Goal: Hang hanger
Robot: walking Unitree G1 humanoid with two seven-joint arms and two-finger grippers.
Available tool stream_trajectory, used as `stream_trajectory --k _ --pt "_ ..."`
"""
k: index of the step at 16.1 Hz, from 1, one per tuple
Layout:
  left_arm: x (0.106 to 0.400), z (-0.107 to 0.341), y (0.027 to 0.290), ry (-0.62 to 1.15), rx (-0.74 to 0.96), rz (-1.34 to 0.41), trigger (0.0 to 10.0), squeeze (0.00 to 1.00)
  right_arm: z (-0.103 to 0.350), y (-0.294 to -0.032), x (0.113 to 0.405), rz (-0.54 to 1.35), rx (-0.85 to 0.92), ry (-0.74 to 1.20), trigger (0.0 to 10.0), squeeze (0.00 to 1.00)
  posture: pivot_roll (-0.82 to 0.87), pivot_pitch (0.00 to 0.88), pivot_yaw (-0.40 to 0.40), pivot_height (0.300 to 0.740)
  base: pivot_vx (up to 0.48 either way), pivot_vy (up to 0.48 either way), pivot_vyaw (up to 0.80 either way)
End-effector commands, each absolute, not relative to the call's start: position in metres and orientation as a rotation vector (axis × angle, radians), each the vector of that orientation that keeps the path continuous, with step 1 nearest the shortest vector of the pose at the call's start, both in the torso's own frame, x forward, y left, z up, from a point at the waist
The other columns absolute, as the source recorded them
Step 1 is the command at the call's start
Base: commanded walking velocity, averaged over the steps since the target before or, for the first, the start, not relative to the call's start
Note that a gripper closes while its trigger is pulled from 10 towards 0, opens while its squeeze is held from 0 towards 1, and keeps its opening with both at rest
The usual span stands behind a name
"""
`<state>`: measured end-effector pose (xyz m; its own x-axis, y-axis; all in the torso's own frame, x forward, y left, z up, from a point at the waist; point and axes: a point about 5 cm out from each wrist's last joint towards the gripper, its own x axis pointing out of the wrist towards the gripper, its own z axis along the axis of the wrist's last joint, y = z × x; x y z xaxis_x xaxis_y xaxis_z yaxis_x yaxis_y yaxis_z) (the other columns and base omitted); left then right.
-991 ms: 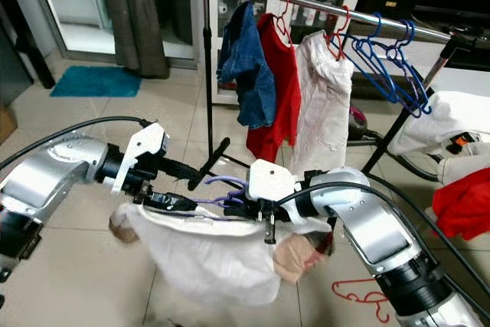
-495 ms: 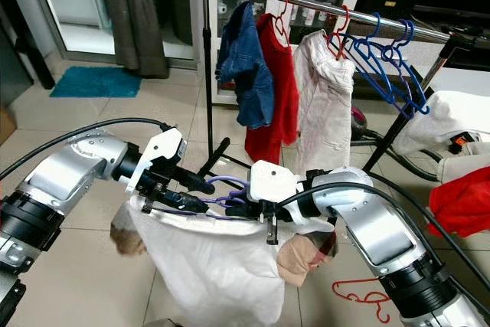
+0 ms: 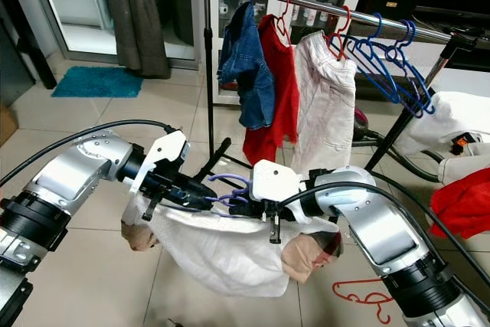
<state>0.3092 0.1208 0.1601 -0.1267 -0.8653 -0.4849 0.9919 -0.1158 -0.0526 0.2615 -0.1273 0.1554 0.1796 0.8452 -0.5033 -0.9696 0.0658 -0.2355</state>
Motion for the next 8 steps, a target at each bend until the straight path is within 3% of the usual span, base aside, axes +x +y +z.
stream_trajectory --k 1,8 --pt "0.3143 0.1668 0.1185 0.407 0.419 -1.641 0.0 0.0 0.165 -0.1179 0.2575 1.453 -0.58 0.198 10.0 0.0 0.01 0.0 -0.023 0.74 0.0 0.0 0.0" --pt "0.3131 0.1682 0.1215 0.39 0.397 -1.633 0.0 0.0 0.1682 -0.1183 0.2586 1.466 -0.551 0.195 10.0 0.0 0.01 0.0 -0.028 0.74 0.0 0.0 0.0"
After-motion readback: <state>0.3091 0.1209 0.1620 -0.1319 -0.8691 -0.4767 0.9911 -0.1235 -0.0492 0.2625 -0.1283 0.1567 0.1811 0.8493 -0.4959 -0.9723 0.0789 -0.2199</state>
